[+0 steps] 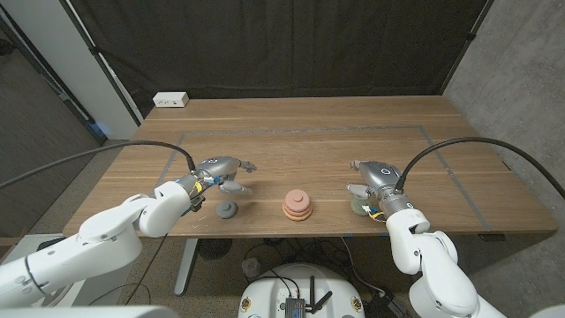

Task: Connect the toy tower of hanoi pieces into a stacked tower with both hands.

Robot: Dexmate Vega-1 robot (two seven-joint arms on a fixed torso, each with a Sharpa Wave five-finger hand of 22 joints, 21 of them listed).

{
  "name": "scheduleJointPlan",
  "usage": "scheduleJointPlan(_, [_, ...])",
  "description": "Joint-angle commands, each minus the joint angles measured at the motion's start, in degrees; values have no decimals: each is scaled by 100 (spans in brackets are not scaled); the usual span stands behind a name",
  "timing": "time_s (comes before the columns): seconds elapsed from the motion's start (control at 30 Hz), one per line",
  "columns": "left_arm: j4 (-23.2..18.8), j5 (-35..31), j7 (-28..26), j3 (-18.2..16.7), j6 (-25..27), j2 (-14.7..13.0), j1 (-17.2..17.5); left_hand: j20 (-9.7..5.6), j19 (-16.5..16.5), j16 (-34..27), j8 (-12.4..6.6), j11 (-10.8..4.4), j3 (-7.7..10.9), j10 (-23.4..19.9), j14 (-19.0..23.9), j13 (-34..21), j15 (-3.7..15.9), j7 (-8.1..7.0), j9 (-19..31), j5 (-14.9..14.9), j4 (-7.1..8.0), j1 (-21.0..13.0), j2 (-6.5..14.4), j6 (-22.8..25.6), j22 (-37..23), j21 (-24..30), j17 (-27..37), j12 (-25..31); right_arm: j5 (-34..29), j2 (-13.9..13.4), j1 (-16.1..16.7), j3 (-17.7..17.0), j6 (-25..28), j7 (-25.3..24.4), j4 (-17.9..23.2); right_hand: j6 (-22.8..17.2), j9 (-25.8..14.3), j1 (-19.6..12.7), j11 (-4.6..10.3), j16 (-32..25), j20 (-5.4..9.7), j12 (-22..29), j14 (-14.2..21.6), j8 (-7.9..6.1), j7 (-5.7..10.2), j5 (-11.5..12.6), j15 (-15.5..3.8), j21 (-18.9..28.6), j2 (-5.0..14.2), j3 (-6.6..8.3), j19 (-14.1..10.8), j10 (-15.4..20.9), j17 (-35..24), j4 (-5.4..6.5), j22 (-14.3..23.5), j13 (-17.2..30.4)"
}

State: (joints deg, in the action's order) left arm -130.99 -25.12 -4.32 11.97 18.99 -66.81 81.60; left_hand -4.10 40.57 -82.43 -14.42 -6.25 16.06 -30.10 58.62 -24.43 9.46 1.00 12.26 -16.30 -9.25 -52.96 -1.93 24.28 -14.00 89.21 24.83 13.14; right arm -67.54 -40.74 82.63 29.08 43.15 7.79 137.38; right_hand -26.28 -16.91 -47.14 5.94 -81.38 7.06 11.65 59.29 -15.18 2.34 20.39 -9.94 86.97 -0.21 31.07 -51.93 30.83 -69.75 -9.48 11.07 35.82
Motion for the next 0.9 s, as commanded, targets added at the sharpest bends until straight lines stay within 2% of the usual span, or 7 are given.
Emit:
scheduleJointPlan(0.03, [-13, -28, -510, -207, 330, 67, 447, -784, 68, -50, -23, -3, 38, -47, 83, -2, 311, 4, -3, -13, -13, -47, 47, 75, -29, 27, 25, 5, 205, -161, -101, 48, 127, -118, -2, 5, -31, 11, -12, -4, 533, -8, 1, -11, -15, 54, -254, 8, -45, 28, -44, -10, 0, -2, 21, 20])
scheduleJointPlan(0.43, [-66, -36, -603, -209, 580, 126, 538, -781, 89, -45, -8, 13, 60, -91, 108, 24, 310, 16, -5, -18, -10, -77, 52, 126, -53, 13, 16, -22, 398, -287, -205, 129, 198, -219, -66, -19, -35, 12, -28, 11, 532, -21, -22, -16, -13, 49, -255, -9, -58, 34, -17, -60, 8, -2, 6, 21])
scheduleJointPlan(0.77, [-89, 46, -672, -268, 588, 120, 607, -778, 89, -43, 0, 11, 66, -136, 117, 38, 311, 4, -5, -17, 0, -72, 58, 150, -61, 4, 16, -26, 474, -433, -210, 203, 269, -305, -46, 2, -32, 8, -37, 25, 532, -26, -46, 0, -21, 45, -254, -13, -65, 40, -5, -99, 17, -3, 5, 26])
scheduleJointPlan(0.9, [-87, 88, -722, -342, 563, 127, 666, -779, 99, -47, 1, 17, 69, -161, 125, 44, 310, 8, -5, -17, 2, -71, 61, 168, -66, 5, 21, -26, 490, -477, -172, 208, 351, -308, -6, 5, -31, 4, 21, 52, 532, -52, -79, 6, -5, 42, -254, -20, -71, 43, 9, -183, 35, -6, 1, 27])
